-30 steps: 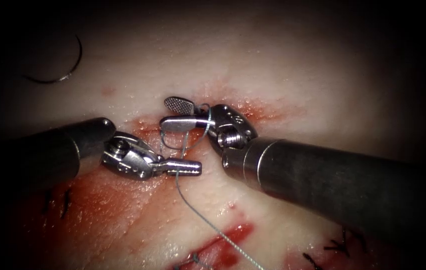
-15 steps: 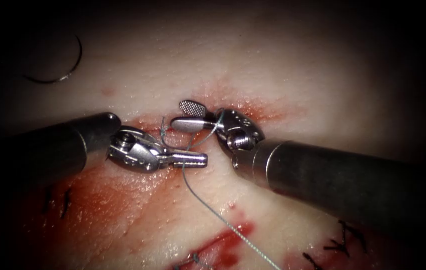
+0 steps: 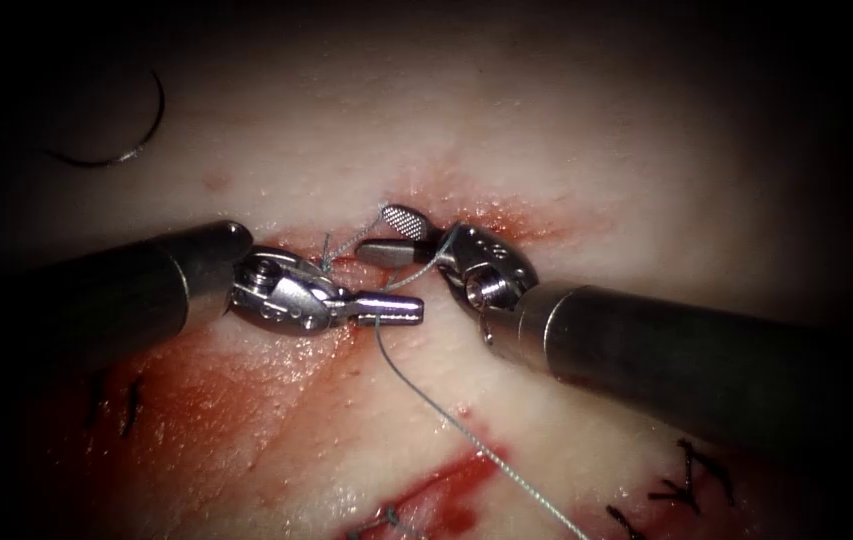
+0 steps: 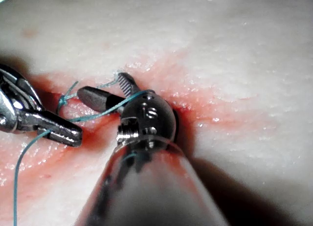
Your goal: Wound Closure
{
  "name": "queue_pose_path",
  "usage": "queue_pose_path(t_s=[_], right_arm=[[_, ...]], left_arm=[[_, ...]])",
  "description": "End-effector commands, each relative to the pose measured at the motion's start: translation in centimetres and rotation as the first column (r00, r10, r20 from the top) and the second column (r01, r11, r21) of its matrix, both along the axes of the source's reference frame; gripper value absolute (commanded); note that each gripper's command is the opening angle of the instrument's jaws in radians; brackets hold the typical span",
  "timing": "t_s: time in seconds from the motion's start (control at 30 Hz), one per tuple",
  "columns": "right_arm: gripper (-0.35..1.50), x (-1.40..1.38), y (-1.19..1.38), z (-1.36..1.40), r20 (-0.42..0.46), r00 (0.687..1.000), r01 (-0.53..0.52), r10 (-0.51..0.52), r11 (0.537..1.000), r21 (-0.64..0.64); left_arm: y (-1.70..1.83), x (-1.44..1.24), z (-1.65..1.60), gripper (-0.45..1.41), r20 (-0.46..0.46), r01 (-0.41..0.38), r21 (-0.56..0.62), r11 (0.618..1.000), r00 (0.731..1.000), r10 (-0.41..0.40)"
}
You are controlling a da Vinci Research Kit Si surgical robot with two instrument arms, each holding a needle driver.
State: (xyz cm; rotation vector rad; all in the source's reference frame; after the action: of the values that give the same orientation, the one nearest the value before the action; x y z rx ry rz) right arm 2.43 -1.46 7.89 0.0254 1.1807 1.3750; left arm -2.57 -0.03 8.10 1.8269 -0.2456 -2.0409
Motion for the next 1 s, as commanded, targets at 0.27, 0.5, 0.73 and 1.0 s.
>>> queue_pose_path(t_s=[0.27, 0.5, 0.73, 1.0], right_arm=[[1.48, 0.01, 0.16, 0.17, -0.018, 0.999, -0.026, 0.026, 1.000, 0.018], [1.48, 0.14, 0.11, 0.24, -0.046, 0.999, 0.012, -0.009, 0.998, 0.066], [1.41, 0.28, 0.03, 0.29, -0.075, 0.997, 0.018, -0.009, 0.991, 0.129], [1.18, 0.33, -0.08, 0.22, -0.155, 0.986, 0.094, -0.066, 0.979, 0.180]], left_arm=[[0.09, -0.09, 0.06, -0.45, -0.003, 0.007, -0.005, 1.000, 1.000, -0.007], [0.07, -0.12, 0.06, -0.45, -0.006, 0.010, -0.007, 1.000, 1.000, -0.010], [0.04, -0.11, 0.05, -0.45, -0.010, 0.005, -0.007, 1.000, 1.000, -0.005], [0.02, -0.09, 0.04, -0.45, -0.009, 0.003, -0.007, 1.000, 1.000, -0.003]])
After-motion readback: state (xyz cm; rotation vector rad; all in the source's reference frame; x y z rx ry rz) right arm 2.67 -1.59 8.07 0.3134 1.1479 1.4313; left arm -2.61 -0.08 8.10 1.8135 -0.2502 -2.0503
